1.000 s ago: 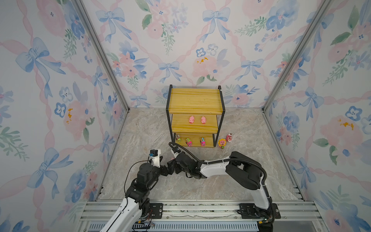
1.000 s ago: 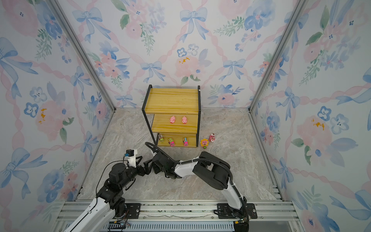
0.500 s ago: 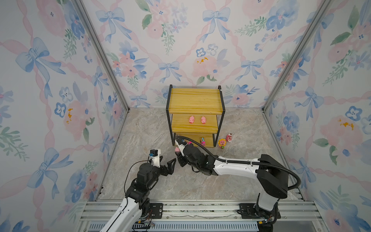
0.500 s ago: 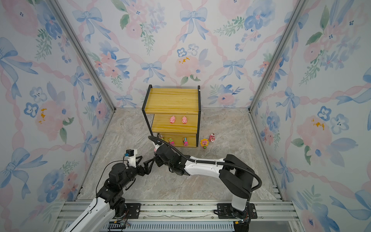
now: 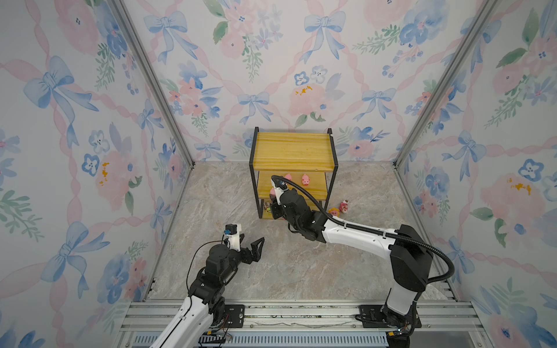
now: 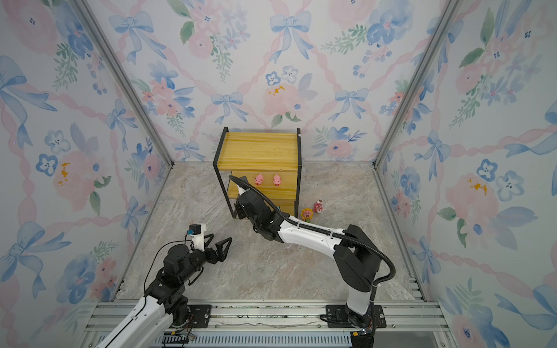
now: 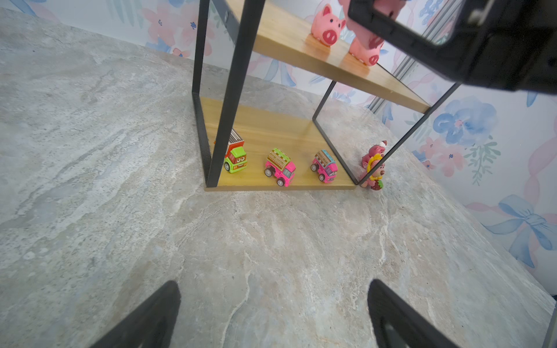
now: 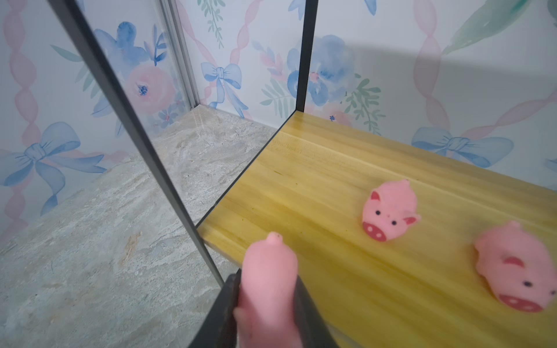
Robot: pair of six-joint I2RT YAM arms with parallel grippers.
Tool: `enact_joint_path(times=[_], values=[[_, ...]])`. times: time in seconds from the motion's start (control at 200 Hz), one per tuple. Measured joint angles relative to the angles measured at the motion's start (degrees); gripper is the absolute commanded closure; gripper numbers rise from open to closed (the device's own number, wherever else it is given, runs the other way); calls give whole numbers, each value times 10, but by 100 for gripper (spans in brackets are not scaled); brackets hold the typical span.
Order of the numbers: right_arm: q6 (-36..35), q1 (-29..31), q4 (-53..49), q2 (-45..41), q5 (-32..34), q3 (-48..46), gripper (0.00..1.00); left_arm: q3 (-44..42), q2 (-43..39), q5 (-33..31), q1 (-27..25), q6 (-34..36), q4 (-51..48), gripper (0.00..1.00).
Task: Place and organize the plastic toys onto the shelf
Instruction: 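Lift the pink pig with the right gripper up to the middle shelf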
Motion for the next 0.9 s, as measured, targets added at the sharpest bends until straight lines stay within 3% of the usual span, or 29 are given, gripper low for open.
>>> enact_joint_path(times=[0.405,0.9], values=[[-14,-3,24,65,22,37,71,0,0,0,0,0,0,2],[-9,-3,40,80,61,65,72,0,0,0,0,0,0,2]])
